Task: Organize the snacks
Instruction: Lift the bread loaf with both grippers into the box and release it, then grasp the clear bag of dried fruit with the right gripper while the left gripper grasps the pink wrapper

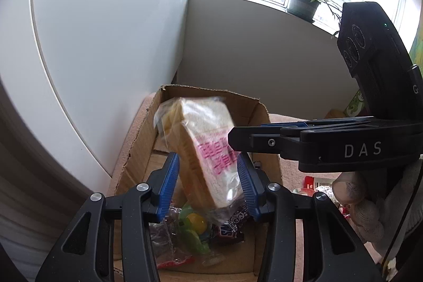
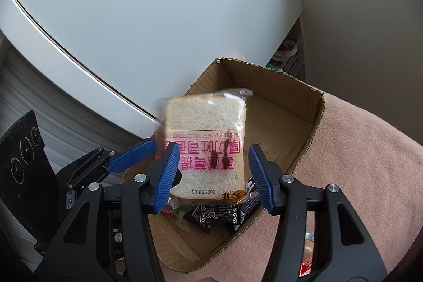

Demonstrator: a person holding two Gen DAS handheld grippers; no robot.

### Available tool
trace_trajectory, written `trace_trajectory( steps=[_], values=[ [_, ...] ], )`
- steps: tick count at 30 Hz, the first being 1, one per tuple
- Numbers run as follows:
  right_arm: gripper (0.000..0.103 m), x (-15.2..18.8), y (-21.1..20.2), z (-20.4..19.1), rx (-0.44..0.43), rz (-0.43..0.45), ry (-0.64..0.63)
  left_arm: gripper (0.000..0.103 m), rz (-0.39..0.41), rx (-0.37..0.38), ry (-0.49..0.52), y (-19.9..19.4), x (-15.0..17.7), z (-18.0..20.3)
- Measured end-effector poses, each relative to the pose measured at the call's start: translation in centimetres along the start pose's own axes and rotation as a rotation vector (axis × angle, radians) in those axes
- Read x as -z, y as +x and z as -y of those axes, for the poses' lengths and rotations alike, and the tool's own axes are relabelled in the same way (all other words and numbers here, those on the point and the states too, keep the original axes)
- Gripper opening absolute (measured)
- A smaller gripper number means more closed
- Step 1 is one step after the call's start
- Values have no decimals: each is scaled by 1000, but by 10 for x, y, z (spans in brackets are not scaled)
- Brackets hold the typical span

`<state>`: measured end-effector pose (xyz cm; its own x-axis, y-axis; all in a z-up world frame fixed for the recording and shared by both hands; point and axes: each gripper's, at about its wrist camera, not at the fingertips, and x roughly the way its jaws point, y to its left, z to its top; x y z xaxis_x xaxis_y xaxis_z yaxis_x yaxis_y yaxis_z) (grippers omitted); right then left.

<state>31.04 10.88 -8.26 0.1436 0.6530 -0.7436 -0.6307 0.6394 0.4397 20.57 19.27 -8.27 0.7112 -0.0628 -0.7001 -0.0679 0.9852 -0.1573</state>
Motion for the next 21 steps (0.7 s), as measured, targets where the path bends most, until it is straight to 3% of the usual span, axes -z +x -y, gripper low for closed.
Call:
trace_trajectory(
  steps=[6, 10, 21],
  values=[
    [57, 4, -9, 13, 2, 14, 28, 44, 20, -2, -13, -11, 0, -5],
    [69, 10, -26, 16, 24, 42, 27, 44, 31, 7, -14, -22, 4, -5],
    [71, 49, -88, 30, 144, 113, -16, 44, 45, 88, 33, -45, 13, 33]
  ],
)
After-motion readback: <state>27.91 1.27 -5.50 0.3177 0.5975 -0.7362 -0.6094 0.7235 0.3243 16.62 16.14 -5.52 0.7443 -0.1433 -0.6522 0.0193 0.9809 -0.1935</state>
